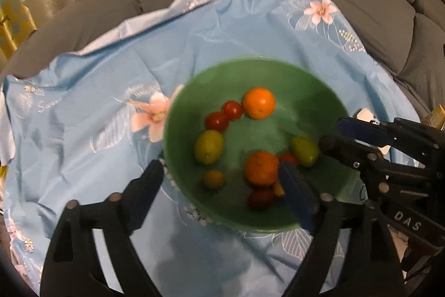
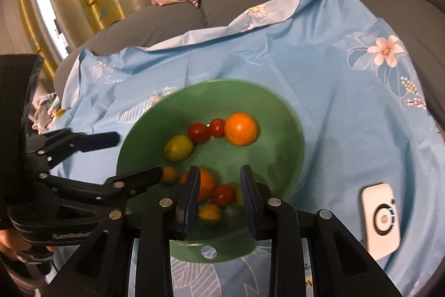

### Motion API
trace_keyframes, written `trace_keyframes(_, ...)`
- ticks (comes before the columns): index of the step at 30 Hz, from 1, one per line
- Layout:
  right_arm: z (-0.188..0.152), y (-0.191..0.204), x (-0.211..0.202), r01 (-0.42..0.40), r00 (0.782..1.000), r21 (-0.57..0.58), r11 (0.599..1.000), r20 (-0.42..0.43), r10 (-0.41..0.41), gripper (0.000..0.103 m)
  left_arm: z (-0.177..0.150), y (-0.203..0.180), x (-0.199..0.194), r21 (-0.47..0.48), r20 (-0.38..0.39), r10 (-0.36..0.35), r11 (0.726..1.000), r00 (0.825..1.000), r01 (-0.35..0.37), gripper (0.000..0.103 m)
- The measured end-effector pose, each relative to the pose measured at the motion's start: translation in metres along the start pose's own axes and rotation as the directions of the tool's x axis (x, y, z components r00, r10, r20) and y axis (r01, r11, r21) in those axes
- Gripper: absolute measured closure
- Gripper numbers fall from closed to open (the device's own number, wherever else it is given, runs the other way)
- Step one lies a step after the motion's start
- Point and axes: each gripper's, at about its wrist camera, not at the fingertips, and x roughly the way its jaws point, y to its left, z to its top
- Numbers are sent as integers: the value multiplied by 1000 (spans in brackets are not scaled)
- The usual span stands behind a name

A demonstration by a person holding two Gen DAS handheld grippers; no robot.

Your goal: Organize fruits

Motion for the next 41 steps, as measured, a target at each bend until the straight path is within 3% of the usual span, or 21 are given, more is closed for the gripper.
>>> trace_keyframes(4,9,5,-19,33,999,-13,999,0,-33,66,6,0,-24,-3,19,29,1000,999,-29,1)
trace_keyframes(10,29,10,-42,82,995,6,997,-52,-81,58,17,3,-55,-65,34,-6,998,999,8,1)
trace_keyframes(15,42,14,-51,111,991,-17,994,-72,-112,57,28,0,-57,-41,-25,26,999,999,-27,1)
trace_keyframes(19,49,19,-58,139,987,-60,988,-69,-143,57,37,3,-65,-61,-29,63,996,998,-65,1)
trace_keyframes(28,61,20,-69,143,988,-76,987,-55,-147,57,51,1,-77,-57,-9,110,992,994,-110,1)
trace_keyframes(41,63,19,-70,146,987,-78,986,-52,-151,57,55,-3,-79,-62,-2,106,992,994,-106,1)
